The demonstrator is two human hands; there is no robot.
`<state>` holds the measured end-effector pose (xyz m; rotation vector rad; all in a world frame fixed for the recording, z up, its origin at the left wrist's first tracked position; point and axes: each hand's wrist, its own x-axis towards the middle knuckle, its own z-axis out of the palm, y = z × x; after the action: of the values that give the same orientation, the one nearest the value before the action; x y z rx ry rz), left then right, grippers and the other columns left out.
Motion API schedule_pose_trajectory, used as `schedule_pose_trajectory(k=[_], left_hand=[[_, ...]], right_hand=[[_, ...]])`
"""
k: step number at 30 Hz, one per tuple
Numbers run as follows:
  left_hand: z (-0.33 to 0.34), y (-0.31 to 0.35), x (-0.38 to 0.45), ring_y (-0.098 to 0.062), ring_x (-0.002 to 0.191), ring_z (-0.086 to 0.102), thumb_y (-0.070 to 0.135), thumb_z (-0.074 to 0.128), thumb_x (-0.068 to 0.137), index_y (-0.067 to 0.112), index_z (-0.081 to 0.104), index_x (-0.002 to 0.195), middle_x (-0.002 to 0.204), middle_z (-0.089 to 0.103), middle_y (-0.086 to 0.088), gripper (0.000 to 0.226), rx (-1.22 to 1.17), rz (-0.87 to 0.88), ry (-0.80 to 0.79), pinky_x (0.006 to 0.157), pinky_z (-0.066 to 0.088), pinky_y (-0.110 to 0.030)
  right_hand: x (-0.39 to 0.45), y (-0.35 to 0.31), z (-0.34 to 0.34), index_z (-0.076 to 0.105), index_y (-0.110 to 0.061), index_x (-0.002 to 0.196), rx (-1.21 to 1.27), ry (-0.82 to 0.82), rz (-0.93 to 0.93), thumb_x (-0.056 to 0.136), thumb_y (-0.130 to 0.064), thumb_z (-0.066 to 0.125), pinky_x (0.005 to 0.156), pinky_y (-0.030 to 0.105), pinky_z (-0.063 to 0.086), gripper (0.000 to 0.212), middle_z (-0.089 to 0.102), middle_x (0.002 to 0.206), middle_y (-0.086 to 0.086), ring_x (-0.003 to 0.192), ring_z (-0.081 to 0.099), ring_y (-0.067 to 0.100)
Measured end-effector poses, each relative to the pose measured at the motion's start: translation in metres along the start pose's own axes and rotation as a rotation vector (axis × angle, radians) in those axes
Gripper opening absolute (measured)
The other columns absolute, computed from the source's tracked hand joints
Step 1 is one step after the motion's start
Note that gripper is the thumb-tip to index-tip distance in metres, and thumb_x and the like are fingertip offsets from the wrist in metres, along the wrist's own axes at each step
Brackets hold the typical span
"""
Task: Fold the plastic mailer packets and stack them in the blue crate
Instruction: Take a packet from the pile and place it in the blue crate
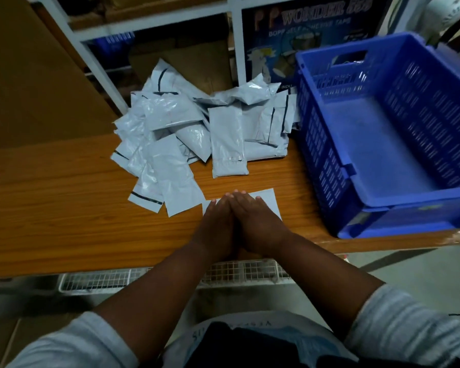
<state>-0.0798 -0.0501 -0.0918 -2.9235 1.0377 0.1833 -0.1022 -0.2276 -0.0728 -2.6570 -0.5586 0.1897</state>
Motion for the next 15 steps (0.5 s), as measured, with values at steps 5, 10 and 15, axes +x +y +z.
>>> schedule_pose_trajectory(k=[5, 10, 15], left_hand=[[0.015, -0.027, -0.02, -0.034, 0.164, 0.016, 0.047, 0.038, 0.109, 0.006, 0.019, 0.169, 0.176, 0.017, -0.016, 0.075, -0.042, 0.002, 0.112, 0.13, 0.021, -0.058], [0.016, -0.073, -0.042, -0.031, 0.165, 0.007, 0.062, 0.02, 0.109, 0.009, 0.009, 0.171, 0.179, 0.005, -0.013, 0.082, -0.018, -0.044, 0.024, 0.133, 0.016, -0.054], [0.008, -0.069, -0.045, -0.035, 0.164, 0.015, 0.058, 0.031, 0.11, 0.004, 0.021, 0.168, 0.176, 0.015, -0.018, 0.081, -0.055, -0.034, 0.121, 0.132, 0.022, -0.055]], right_hand=[[-0.027, 0.037, 0.015, 0.012, -0.017, 0.171, -0.26, 0.007, 0.056, 0.11, -0.061, 0.025, 0.129, 0.058, 0.018, 0.076, 0.011, 0.179, 0.009, 0.165, 0.008, 0.028], [-0.044, 0.052, 0.006, 0.0, -0.021, 0.172, -0.237, 0.024, 0.244, 0.108, -0.07, 0.017, 0.133, 0.052, 0.006, 0.082, -0.001, 0.18, 0.004, 0.166, -0.001, 0.026], [-0.04, 0.038, -0.016, 0.0, -0.02, 0.171, -0.142, 0.012, 0.329, 0.11, -0.066, 0.02, 0.132, 0.051, 0.002, 0.079, -0.008, 0.179, 0.005, 0.165, -0.009, 0.026]])
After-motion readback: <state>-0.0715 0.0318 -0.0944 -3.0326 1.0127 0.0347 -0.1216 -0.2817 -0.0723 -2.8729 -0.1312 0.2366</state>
